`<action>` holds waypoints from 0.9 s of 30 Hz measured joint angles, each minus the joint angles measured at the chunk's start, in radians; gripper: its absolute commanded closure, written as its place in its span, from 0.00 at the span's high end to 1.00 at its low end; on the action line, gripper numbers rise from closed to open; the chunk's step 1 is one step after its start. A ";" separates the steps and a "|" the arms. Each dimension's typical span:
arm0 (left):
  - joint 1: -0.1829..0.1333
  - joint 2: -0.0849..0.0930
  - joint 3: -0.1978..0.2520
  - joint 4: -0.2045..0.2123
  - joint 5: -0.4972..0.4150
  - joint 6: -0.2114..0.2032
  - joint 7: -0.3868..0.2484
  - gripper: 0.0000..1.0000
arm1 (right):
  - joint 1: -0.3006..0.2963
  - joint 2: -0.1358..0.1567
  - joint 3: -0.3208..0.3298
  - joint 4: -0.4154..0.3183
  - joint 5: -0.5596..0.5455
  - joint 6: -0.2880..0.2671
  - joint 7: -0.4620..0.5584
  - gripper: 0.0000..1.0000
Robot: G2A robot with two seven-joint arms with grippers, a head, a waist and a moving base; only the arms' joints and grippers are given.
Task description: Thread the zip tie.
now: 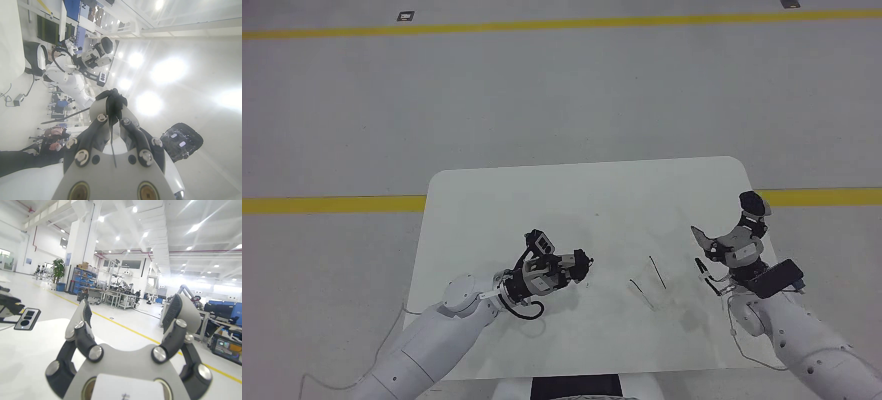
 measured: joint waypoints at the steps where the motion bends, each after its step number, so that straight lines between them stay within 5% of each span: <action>1: 0.000 0.000 0.000 0.000 0.000 0.000 0.000 0.00 | -0.006 0.000 0.014 -0.003 0.018 -0.018 -0.004 1.00; 4: 0.000 0.000 0.000 0.000 0.000 0.000 0.000 0.00 | -0.019 -0.001 0.040 -0.010 0.061 -0.060 -0.009 1.00; 12: 0.010 -0.003 0.000 -0.013 -0.034 0.006 -0.003 0.00 | -0.018 -0.001 0.039 -0.010 0.059 -0.058 -0.008 1.00; 23: 0.020 -0.018 -0.012 0.020 -0.262 0.021 -0.261 0.00 | -0.018 -0.001 0.039 -0.010 0.059 -0.058 -0.008 1.00; 27: 0.013 -0.025 -0.011 0.039 -0.285 0.014 -0.300 0.00 | -0.018 -0.001 0.039 -0.010 0.059 -0.058 -0.008 1.00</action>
